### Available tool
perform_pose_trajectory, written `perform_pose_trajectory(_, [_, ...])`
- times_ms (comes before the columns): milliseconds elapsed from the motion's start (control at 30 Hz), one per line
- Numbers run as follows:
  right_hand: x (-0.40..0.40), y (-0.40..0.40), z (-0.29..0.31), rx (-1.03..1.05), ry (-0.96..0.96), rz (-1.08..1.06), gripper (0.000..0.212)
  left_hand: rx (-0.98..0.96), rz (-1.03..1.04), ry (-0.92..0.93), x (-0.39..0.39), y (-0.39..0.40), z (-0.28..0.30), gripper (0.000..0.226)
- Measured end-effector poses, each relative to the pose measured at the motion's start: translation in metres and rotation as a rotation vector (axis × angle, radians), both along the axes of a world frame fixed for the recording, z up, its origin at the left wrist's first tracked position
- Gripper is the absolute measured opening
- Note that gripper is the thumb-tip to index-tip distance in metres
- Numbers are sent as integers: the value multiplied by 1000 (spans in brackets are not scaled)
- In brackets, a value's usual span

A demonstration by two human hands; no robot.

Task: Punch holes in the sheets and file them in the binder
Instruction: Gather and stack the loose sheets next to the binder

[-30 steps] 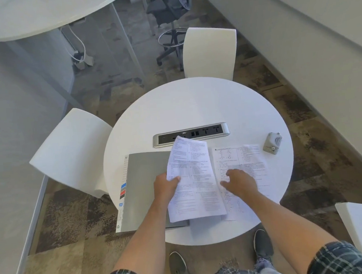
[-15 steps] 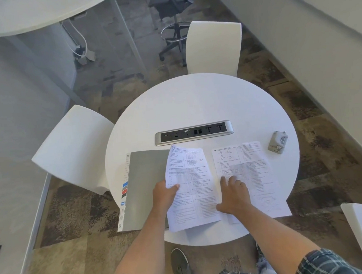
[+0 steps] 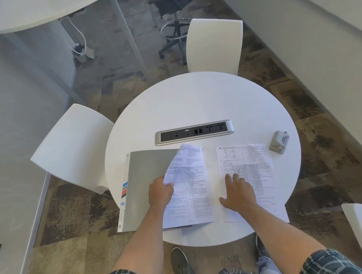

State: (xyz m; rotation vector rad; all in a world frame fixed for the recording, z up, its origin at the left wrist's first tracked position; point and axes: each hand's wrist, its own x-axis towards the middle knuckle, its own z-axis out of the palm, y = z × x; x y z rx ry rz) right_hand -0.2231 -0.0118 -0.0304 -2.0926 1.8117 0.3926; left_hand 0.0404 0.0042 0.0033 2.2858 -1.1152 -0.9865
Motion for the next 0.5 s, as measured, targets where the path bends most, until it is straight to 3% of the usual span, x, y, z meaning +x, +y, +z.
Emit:
perform_pose_trajectory(300, [4,-9,5,4,65,48,74,-101,52,52,-7,3,2,26])
perform_pose_trajectory(500, [10,-24,18,3,-40,-107,30,-140,-37,76,-20,2,4,84])
